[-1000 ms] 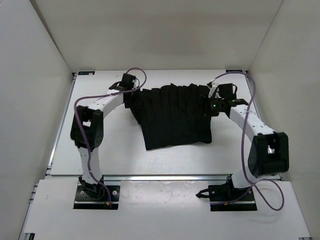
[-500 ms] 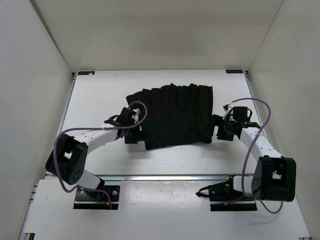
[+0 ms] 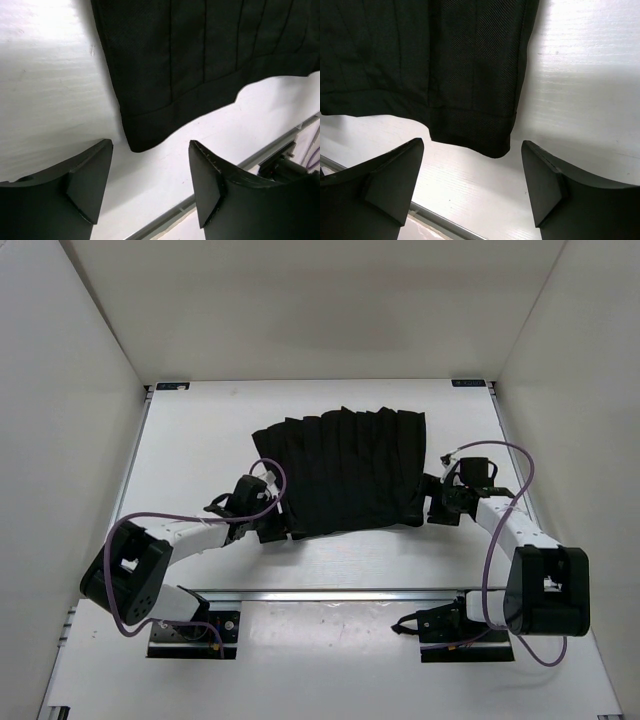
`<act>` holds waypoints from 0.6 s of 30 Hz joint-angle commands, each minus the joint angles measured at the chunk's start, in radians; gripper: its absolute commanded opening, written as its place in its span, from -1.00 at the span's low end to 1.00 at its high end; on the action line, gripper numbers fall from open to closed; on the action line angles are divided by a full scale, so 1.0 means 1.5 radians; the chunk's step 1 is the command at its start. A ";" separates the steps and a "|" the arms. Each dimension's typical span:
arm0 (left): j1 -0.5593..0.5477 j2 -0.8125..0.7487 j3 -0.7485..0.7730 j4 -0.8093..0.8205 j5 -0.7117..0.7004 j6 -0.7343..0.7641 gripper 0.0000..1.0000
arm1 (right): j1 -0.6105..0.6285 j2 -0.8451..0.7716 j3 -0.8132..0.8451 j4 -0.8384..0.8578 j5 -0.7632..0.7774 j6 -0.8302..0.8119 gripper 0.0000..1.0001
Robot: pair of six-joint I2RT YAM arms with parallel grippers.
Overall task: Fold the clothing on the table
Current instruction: Fold the skirt
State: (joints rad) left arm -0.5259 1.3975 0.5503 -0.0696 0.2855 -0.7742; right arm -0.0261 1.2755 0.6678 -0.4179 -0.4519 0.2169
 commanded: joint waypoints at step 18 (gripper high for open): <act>-0.019 -0.023 -0.070 0.079 -0.079 -0.060 -0.05 | 0.009 0.033 -0.021 0.039 0.006 0.011 0.01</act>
State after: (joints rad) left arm -0.5591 1.3815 0.4629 0.0578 0.2203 -0.8677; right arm -0.0139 1.3117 0.6273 -0.3939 -0.4458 0.2363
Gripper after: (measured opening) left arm 0.477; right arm 0.511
